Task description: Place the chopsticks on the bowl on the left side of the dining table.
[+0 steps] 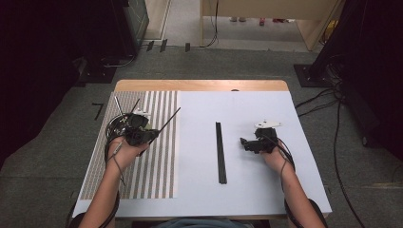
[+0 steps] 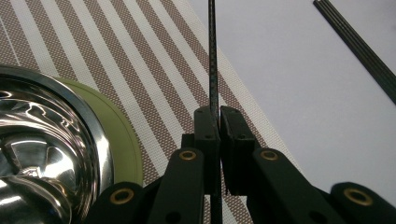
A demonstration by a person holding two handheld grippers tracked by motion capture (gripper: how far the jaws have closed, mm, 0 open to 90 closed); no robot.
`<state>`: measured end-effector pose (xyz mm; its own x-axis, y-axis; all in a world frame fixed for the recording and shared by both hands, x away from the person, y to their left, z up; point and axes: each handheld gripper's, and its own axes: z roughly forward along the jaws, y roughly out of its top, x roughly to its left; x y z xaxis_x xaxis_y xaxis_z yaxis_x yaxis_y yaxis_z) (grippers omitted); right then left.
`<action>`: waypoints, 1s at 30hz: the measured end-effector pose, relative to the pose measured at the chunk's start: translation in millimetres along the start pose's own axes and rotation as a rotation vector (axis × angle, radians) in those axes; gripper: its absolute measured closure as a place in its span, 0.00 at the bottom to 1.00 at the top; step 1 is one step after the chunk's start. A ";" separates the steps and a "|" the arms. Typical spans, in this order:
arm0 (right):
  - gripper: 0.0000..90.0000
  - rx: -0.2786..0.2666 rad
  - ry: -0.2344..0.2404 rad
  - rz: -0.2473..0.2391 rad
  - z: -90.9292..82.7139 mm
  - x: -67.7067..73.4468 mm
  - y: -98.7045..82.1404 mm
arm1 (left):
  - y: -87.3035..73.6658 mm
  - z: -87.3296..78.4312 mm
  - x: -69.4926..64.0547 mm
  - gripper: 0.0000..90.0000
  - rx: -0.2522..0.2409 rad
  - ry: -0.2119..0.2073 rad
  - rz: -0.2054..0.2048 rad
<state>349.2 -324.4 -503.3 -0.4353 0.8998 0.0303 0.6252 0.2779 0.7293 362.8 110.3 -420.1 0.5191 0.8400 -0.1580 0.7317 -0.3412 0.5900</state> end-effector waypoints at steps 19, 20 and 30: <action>0.12 0.000 0.000 0.000 0.0 0.0 0.0 | -3.3 -11.5 15.1 0.97 -0.018 0.023 -0.026; 0.12 0.000 0.000 0.000 0.0 0.0 -0.1 | -3.6 -12.2 15.9 0.97 -0.020 0.027 -0.027; 0.12 0.000 0.000 0.000 0.0 0.0 -0.1 | -6.2 -17.4 24.6 0.97 -0.020 0.046 -0.050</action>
<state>349.2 -324.5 -503.3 -0.4355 0.8997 0.0302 0.6250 0.2780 0.7294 363.4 140.4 -413.9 0.4608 0.8745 -0.1514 0.7470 -0.2900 0.5983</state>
